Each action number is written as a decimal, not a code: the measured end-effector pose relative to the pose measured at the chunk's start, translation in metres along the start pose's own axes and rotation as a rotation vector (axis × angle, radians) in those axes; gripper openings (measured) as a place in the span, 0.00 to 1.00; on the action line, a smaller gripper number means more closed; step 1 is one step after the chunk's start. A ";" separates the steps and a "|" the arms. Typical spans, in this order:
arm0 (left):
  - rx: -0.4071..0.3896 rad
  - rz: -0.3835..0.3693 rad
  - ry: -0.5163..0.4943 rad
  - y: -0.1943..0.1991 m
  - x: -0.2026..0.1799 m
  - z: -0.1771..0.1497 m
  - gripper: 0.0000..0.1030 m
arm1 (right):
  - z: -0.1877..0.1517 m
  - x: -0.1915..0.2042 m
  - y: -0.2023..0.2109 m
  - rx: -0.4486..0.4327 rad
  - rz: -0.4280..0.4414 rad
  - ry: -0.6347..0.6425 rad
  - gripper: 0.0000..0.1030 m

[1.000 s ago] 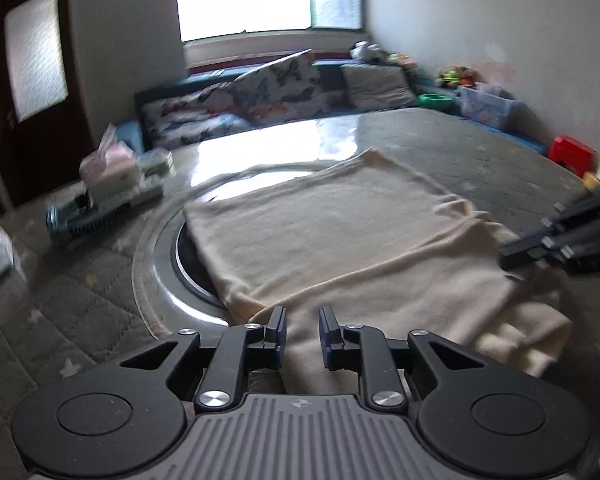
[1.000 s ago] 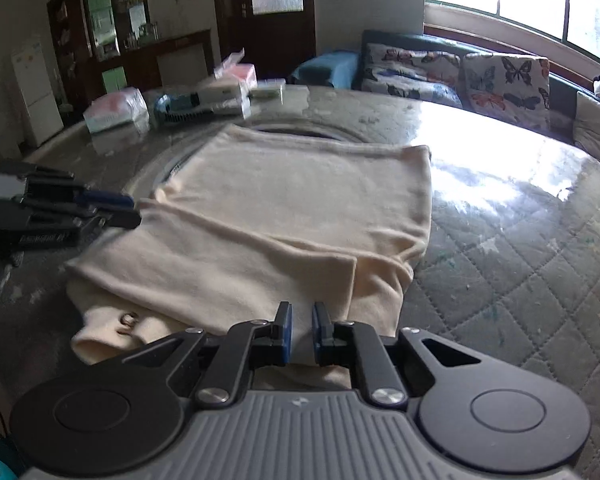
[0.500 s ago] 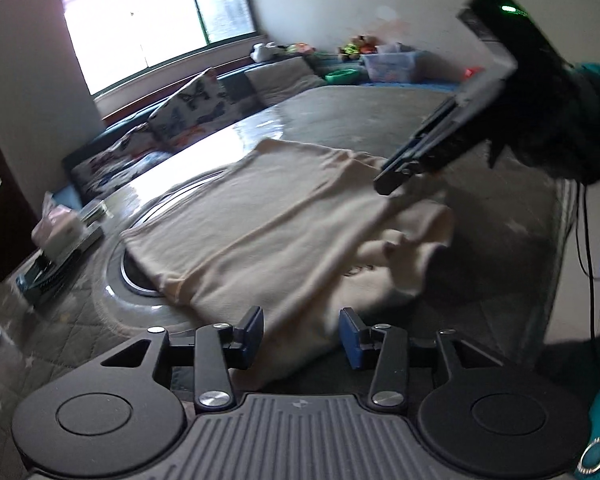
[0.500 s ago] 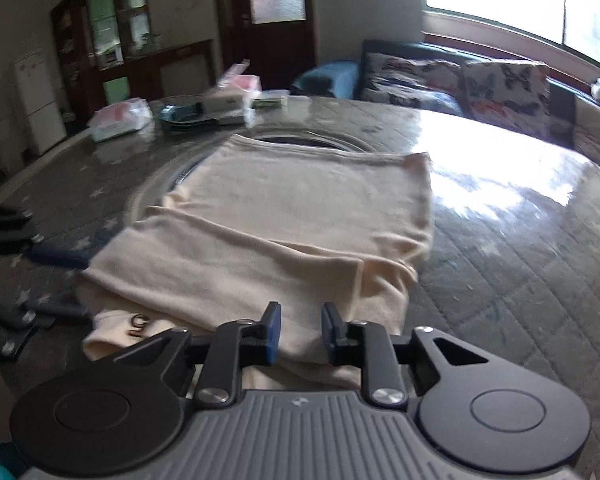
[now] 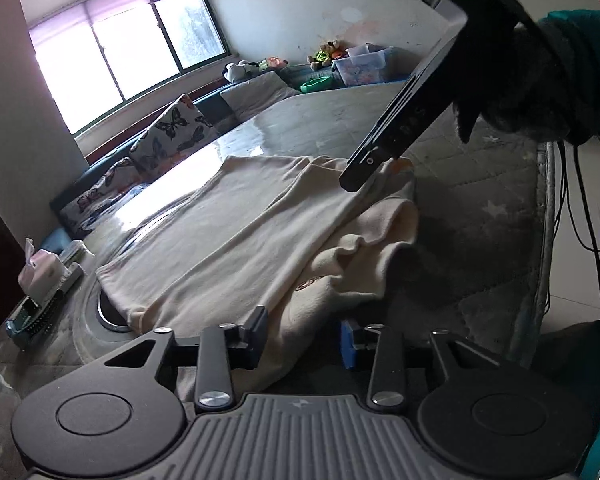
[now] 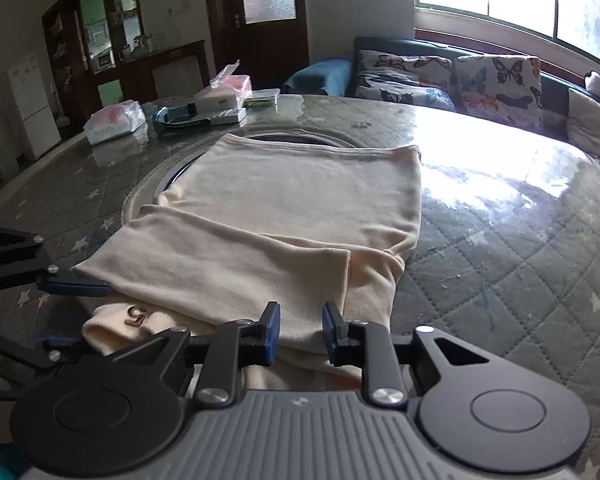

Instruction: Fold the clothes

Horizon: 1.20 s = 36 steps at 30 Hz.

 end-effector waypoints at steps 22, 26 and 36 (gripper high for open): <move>-0.014 -0.102 0.227 -0.014 0.055 0.024 0.10 | -0.010 0.040 -0.002 0.005 -0.021 0.371 0.46; -0.019 -0.108 0.221 -0.010 0.052 0.019 0.13 | -0.007 0.039 -0.012 0.025 0.012 0.362 0.30; 0.017 -0.026 0.068 -0.006 0.033 -0.005 0.25 | 0.010 0.027 -0.007 0.008 0.071 0.244 0.13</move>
Point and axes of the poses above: each gripper's, at about its wrist camera, not at the fingertips, and y roughly against the way its jaws point, x to its left, z to its top, the point moved 6 cm from there along -y, roughly the way its jaws point, and after that the axes turned 13 degrees about x, right-handed, at the moved point
